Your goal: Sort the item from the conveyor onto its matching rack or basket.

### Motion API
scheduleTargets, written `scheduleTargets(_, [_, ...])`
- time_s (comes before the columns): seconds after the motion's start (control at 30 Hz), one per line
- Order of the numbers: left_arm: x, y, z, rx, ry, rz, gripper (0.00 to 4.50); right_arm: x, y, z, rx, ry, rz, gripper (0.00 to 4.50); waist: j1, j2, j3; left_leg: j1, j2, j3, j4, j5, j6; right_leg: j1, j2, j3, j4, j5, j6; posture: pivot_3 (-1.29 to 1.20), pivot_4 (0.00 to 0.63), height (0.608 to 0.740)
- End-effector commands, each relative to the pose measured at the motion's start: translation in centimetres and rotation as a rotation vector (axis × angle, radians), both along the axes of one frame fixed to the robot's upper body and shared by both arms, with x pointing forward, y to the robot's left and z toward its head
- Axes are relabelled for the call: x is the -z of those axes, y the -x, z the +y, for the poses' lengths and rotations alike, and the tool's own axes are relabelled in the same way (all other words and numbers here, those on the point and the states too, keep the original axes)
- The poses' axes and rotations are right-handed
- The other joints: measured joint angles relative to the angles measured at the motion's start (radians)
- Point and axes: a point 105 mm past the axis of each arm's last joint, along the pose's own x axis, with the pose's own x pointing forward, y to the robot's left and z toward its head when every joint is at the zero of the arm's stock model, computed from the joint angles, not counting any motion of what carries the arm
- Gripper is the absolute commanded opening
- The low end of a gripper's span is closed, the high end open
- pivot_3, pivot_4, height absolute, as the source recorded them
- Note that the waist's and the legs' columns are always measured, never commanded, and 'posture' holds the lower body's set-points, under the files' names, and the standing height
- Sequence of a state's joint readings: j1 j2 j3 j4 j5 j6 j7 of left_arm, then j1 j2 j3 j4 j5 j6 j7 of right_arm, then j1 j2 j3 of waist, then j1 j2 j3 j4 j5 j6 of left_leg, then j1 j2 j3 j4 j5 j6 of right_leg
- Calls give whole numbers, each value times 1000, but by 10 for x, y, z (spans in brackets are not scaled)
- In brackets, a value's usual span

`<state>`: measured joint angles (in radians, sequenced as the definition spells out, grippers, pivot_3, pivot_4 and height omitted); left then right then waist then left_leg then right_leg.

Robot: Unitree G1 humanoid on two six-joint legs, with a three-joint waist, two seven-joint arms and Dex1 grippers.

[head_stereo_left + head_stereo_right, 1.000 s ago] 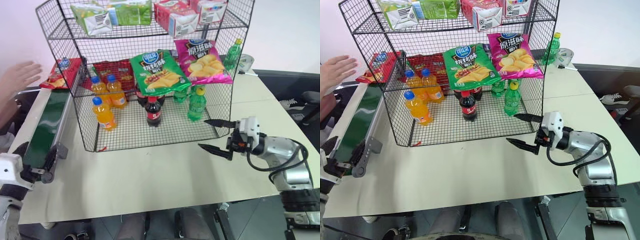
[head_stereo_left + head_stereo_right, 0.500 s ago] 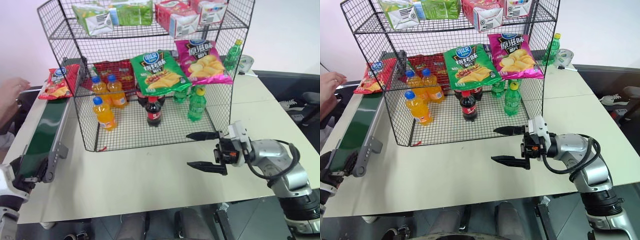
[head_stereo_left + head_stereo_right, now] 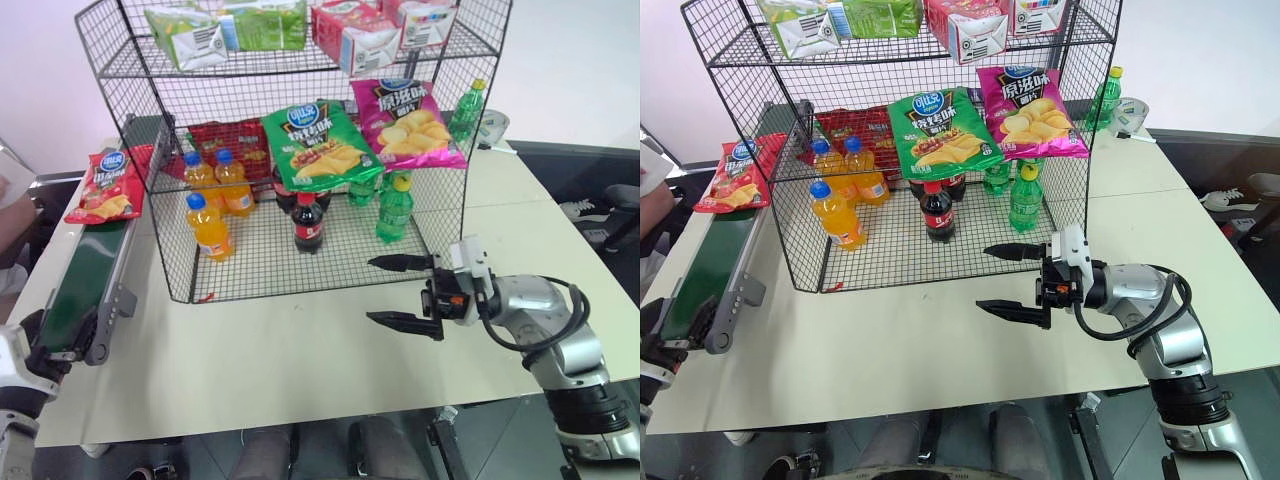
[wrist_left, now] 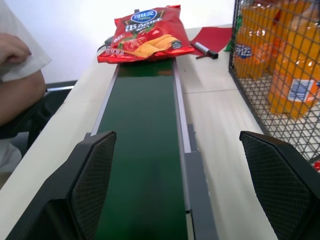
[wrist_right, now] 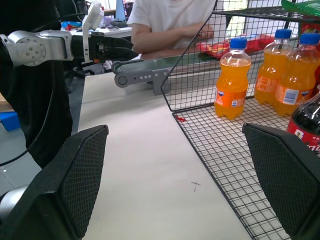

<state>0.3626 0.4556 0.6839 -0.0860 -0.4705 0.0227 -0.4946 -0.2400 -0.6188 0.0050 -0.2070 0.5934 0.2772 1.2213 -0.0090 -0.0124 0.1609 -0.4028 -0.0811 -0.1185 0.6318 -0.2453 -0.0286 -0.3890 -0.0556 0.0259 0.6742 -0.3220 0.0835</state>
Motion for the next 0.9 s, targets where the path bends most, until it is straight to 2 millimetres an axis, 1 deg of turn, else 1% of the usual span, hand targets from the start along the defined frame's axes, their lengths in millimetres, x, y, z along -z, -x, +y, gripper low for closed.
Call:
scheduleTargets(0.03, [-14,7,16,-58,-158,-4,4121,-8,-2,0,5,-14,-44,4500,-1,0,0,0,0,0,0,0,0,0,0,0,0,0,0,0,150,740])
scheduleTargets(0.07, [-14,8,19,-62,-214,14,4121,-7,-2,0,5,-13,-45,4500,-1,0,0,0,0,0,0,0,0,0,0,0,0,0,0,0,150,740])
scheduleTargets(0.13, [-21,17,45,-202,-216,-15,4121,-6,-2,0,7,-11,-45,4500,-1,0,0,0,0,0,0,0,0,0,0,0,0,0,0,0,150,740])
scheduleTargets(0.2, [-22,25,56,-239,-370,32,4121,-5,-1,0,4,-9,-37,4500,-1,-1,0,0,0,0,0,0,0,0,0,0,0,0,0,0,150,740])
scheduleTargets(0.23, [-23,29,65,-277,-353,27,4121,-5,-1,0,6,-7,-39,4500,-2,-1,0,0,0,0,-1,0,0,0,0,0,0,0,0,0,150,740])
scheduleTargets(0.3, [-21,32,72,-293,-425,79,4121,-4,-2,0,6,-3,-40,4500,0,-1,0,0,0,0,-1,0,0,0,0,0,0,0,0,0,150,740])
scheduleTargets(0.33, [-22,32,73,-281,-469,96,4121,-4,-2,-1,4,1,-44,4500,0,-1,-1,0,0,0,0,0,0,0,0,0,0,0,0,0,150,740])
scheduleTargets(0.4, [-22,29,68,-223,-624,149,4121,-3,-2,0,2,5,-46,4500,1,-2,-1,0,0,0,0,0,0,0,0,0,0,0,0,0,150,740])
scheduleTargets(0.43, [-25,28,66,-204,-705,153,4121,-4,-3,0,2,4,-48,4500,2,-2,-1,0,0,0,0,0,0,0,0,0,0,0,0,0,150,740])
scheduleTargets(0.47, [-28,27,65,-195,-734,146,4121,-4,-3,1,2,3,-50,4500,2,-2,-1,0,0,0,0,0,0,0,0,0,-1,0,0,0,150,740])
scheduleTargets(0.5, [-28,28,67,-196,-751,157,4121,-4,-4,1,2,2,-50,4500,2,-2,-1,0,0,0,-1,0,0,0,0,0,-1,0,0,0,150,740])
scheduleTargets(0.6, [-21,22,56,-88,-760,172,4121,-4,-4,1,7,3,-52,4500,2,-2,-1,0,0,0,-1,0,0,0,0,0,-1,0,0,0,150,740])
scheduleTargets(0.67, [-13,19,47,-8,-804,212,4121,-3,-4,1,9,5,-52,4500,0,-2,-1,0,0,0,-1,0,0,0,0,0,-1,0,0,0,150,740])
scheduleTargets(0.73, [-8,18,47,6,-815,240,4121,-3,-5,0,13,4,-52,4500,-1,-2,-1,0,0,0,-1,0,0,0,0,0,-1,0,0,0,150,740])
scheduleTargets(0.8, [-6,20,51,-10,-850,268,4121,-3,-5,0,18,6,-57,4500,-3,-2,-1,0,0,1,-1,0,0,-1,0,0,-1,0,0,0,150,740])
scheduleTargets(0.9, [5,25,47,50,-886,315,4121,-3,-6,-1,25,6,-59,4500,-5,-2,-1,0,1,1,-2,0,0,-1,0,0,-1,0,0,0,150,740])
